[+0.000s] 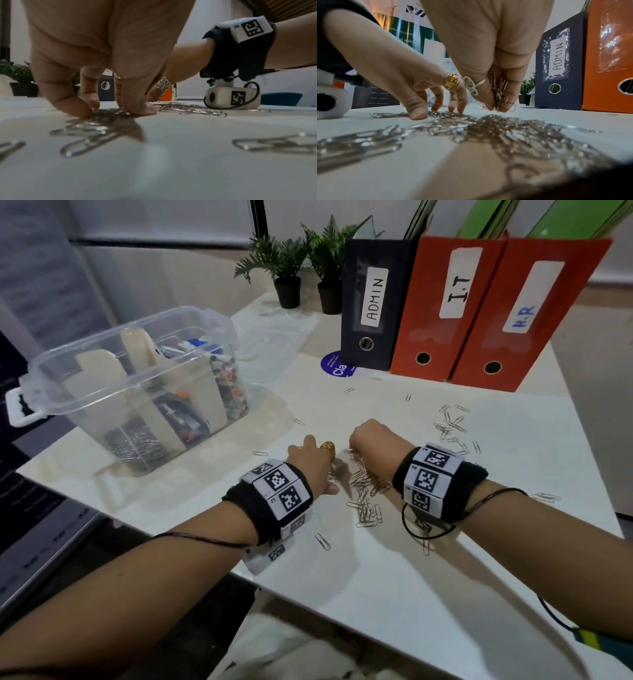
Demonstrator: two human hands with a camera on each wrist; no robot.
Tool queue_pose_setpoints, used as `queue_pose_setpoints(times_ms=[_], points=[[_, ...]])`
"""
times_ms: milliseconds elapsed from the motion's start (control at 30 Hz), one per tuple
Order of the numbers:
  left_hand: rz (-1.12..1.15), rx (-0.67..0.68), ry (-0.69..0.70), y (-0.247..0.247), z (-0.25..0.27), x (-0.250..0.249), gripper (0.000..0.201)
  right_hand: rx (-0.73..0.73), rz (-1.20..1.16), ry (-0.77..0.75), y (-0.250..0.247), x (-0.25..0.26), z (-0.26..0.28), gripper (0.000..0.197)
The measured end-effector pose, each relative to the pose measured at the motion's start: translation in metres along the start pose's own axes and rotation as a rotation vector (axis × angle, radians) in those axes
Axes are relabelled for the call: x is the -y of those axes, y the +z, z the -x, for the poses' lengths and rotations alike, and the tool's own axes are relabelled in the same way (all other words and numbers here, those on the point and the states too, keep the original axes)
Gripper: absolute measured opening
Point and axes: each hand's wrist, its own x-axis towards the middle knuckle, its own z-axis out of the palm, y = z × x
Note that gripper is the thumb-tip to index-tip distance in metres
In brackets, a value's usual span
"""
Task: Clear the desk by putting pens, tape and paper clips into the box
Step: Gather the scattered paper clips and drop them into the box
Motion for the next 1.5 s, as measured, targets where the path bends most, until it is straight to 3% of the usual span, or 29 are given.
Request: queue_pose_setpoints(times_ms=[100, 300, 500, 633, 833, 1100, 1367, 1500], points=[[-0.016, -0.007, 0.047, 0.003, 0.0, -0.003, 0.041, -0.026, -0.036, 0.011, -0.001, -0.002, 0.003, 0.026], [-0.045, 0.06, 0.079, -0.004, -0.003, -0.009, 0.043, -0.04, -0.082, 0.047, -0.001, -0.004, 0.002, 0.024], [0.029, 0.047, 0.136, -0.012, -0.003, -0.006, 0.031, -0.053, -0.121, 0.047, -0.001, -0.005, 0.0, 0.032], [0.045, 0.001, 0.146, -0.016, -0.008, -0.002, 0.012, -0.065, -0.147, 0.052, -0.003, -0.005, 0.0, 0.032], [0.142, -0.051, 0.102, -0.028, -0.012, 0.014, 0.021, -0.072, -0.182, 0.047, -0.016, -0.001, -0.002, 0.029], [0.305, -0.32, -0.027, -0.08, 0.004, 0.059, 0.024, -0.218, -0.211, -0.108, -0.076, 0.039, -0.029, 0.024], [0.406, -0.712, -0.331, -0.161, 0.049, 0.16, 0.02, -0.312, -0.274, -0.28, -0.14, 0.125, -0.075, 0.025], [0.329, -0.723, -0.518, -0.177, 0.053, 0.208, 0.022, -0.327, -0.309, -0.347, -0.16, 0.176, -0.1, 0.024]])
